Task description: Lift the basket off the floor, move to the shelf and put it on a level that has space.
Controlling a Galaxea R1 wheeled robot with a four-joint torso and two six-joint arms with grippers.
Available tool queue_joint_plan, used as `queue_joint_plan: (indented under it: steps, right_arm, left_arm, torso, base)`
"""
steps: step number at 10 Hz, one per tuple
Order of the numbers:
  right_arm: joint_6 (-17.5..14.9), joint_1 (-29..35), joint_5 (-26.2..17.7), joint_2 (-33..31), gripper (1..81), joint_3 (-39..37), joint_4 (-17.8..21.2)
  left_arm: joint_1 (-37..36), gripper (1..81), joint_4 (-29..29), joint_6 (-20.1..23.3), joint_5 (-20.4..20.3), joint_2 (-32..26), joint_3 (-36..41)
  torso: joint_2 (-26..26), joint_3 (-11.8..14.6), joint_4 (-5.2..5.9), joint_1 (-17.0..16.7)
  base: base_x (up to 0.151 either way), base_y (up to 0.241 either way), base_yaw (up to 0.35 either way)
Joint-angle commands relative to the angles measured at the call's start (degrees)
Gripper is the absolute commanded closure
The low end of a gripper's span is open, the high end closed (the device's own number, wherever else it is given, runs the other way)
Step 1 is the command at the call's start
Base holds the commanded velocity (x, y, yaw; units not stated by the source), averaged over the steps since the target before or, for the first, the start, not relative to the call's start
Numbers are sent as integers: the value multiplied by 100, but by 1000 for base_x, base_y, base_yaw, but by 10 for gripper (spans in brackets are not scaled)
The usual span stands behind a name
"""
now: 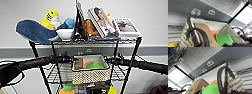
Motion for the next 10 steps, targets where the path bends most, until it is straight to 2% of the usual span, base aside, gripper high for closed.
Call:
queue_joint_plan:
  steps: [1,4,9,10]
  right_arm:
    - [149,958,14,-865,10,981,64]
    - [149,826,40,-1621,10,1755,55]
    - [184,238,5,-2712,10,2837,90]
    - [271,132,-56,-2983,10,2977,187]
  left_arm:
    - [-993,10,37,-40,-72,-821,821]
    - [-800,10,46,-40,-98,-1629,1278]
    - [-335,10,11,-66,-98,-2667,2782]
    - [-229,10,-216,-364,-2,-2834,2957]
  torso:
    - [0,0,0,0]
    - [0,2,0,0]
    - [0,5,0,-2]
    - [0,5,0,-2]
  base:
    - [0,0,0]
    - [0,0,0]
    - [0,0,0]
    - [0,0,0]
